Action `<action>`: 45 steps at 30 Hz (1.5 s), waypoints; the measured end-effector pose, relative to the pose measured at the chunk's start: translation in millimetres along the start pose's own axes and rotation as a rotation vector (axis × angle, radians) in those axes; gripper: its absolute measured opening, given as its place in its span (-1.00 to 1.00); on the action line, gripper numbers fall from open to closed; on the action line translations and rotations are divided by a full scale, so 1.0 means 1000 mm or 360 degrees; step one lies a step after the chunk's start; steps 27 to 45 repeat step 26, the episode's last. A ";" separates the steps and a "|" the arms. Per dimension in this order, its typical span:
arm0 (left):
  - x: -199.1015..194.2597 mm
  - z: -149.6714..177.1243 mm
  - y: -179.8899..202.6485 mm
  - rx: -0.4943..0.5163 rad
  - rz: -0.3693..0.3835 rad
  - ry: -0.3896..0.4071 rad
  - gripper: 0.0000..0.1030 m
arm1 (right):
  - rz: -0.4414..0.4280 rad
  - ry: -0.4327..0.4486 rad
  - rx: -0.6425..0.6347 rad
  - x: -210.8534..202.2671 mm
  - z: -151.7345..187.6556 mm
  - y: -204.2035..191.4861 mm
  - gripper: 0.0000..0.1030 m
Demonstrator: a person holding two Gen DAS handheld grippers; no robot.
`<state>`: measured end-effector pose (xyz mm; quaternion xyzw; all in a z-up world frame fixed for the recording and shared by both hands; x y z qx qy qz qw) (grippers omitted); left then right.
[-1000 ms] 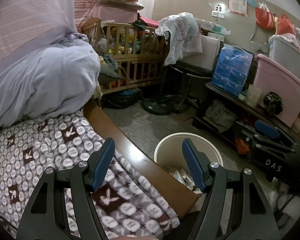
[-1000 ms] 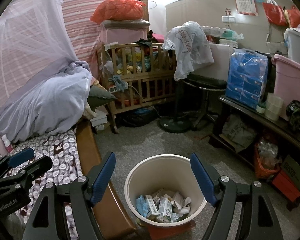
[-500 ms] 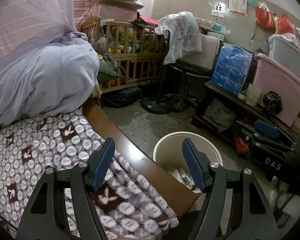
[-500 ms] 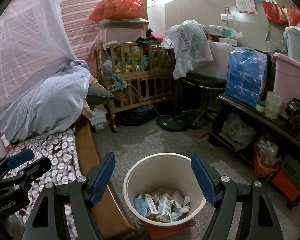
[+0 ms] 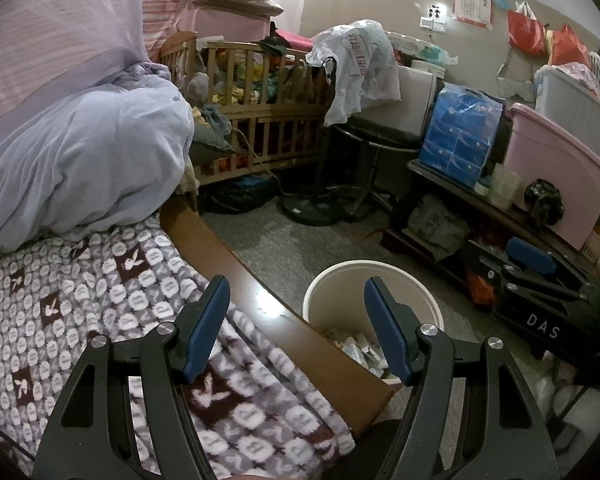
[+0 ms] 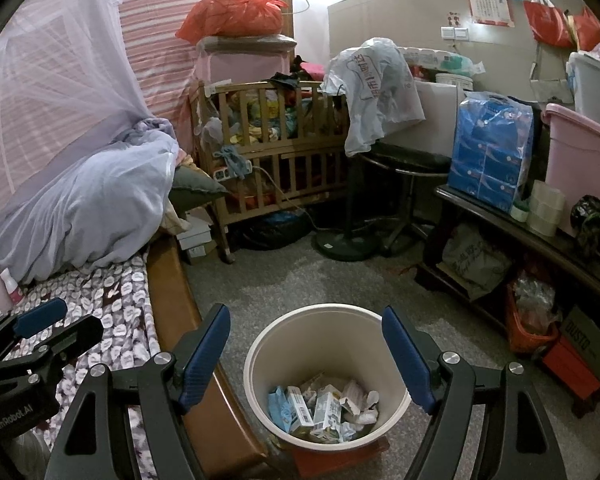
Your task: Collect trash
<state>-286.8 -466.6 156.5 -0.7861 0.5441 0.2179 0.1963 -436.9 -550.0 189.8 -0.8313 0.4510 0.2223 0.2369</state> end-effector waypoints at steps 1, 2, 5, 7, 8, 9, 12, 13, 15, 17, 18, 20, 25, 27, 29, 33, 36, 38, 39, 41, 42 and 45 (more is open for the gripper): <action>0.000 0.000 0.001 0.0000 -0.0001 -0.0001 0.33 | 0.0000 -0.0001 0.0000 0.000 0.000 0.001 0.48; 0.000 0.000 0.000 0.0001 -0.0001 -0.0001 0.33 | 0.0000 0.0000 -0.0001 0.000 0.000 0.000 0.48; 0.000 0.000 0.000 0.0000 0.0000 0.0000 0.33 | 0.0004 -0.0007 0.0000 0.001 0.000 0.002 0.49; 0.000 0.000 0.000 0.0000 0.0001 -0.0001 0.33 | 0.0005 -0.0007 0.0002 0.001 0.001 0.004 0.49; 0.000 0.000 0.001 0.0001 0.0005 -0.0001 0.33 | 0.0005 -0.0007 0.0001 0.001 0.000 0.004 0.49; 0.001 0.001 0.001 0.0003 0.0008 -0.0001 0.33 | 0.0006 -0.0007 0.0000 0.001 0.000 0.004 0.49; 0.002 0.003 0.003 0.0013 0.0016 -0.0003 0.33 | 0.0005 -0.0008 0.0001 0.002 0.000 0.004 0.49; 0.003 0.004 0.002 0.0015 0.0018 -0.0004 0.33 | 0.0005 -0.0010 0.0002 0.002 0.000 0.004 0.49; 0.003 0.005 0.003 0.0017 0.0021 -0.0007 0.33 | 0.0005 -0.0013 0.0004 0.002 0.000 0.005 0.49; 0.004 0.005 0.003 0.0015 0.0028 -0.0011 0.33 | 0.0008 -0.0012 0.0003 0.002 0.001 0.006 0.49; 0.004 0.005 0.002 0.0012 0.0033 -0.0014 0.33 | 0.0007 -0.0015 0.0003 0.002 0.001 0.006 0.49; 0.005 0.005 0.000 0.0005 0.0041 -0.0020 0.33 | 0.0006 -0.0015 0.0003 0.001 0.001 0.008 0.50; 0.005 0.009 -0.009 -0.0020 0.0039 -0.0033 0.33 | 0.0007 -0.0023 0.0002 0.002 0.003 0.007 0.50; 0.004 0.011 -0.012 -0.0030 0.0030 -0.0038 0.33 | 0.0005 -0.0027 -0.0002 0.003 0.004 0.007 0.50; 0.004 0.011 -0.012 -0.0030 0.0030 -0.0038 0.33 | 0.0005 -0.0027 -0.0002 0.003 0.004 0.007 0.50; 0.004 0.011 -0.012 -0.0030 0.0030 -0.0038 0.33 | 0.0005 -0.0027 -0.0002 0.003 0.004 0.007 0.50; 0.004 0.011 -0.012 -0.0030 0.0030 -0.0038 0.33 | 0.0005 -0.0027 -0.0002 0.003 0.004 0.007 0.50; 0.004 0.011 -0.012 -0.0030 0.0030 -0.0038 0.33 | 0.0005 -0.0027 -0.0002 0.003 0.004 0.007 0.50; 0.004 0.011 -0.012 -0.0030 0.0030 -0.0038 0.33 | 0.0005 -0.0027 -0.0002 0.003 0.004 0.007 0.50; 0.004 0.011 -0.012 -0.0030 0.0030 -0.0038 0.33 | 0.0005 -0.0027 -0.0002 0.003 0.004 0.007 0.50; 0.004 0.011 -0.012 -0.0030 0.0030 -0.0038 0.33 | 0.0005 -0.0027 -0.0002 0.003 0.004 0.007 0.50; 0.004 0.011 -0.012 -0.0030 0.0030 -0.0038 0.33 | 0.0005 -0.0027 -0.0002 0.003 0.004 0.007 0.50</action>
Point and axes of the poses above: each gripper's, at about its wrist camera, not at the fingertips, and x roughly the way its jaws point, y to its right, z to its underside, the point moved 4 cm from there along x, roughly the way its jaws point, and after that the axes turned 14 degrees about x, right-handed, at the moved point
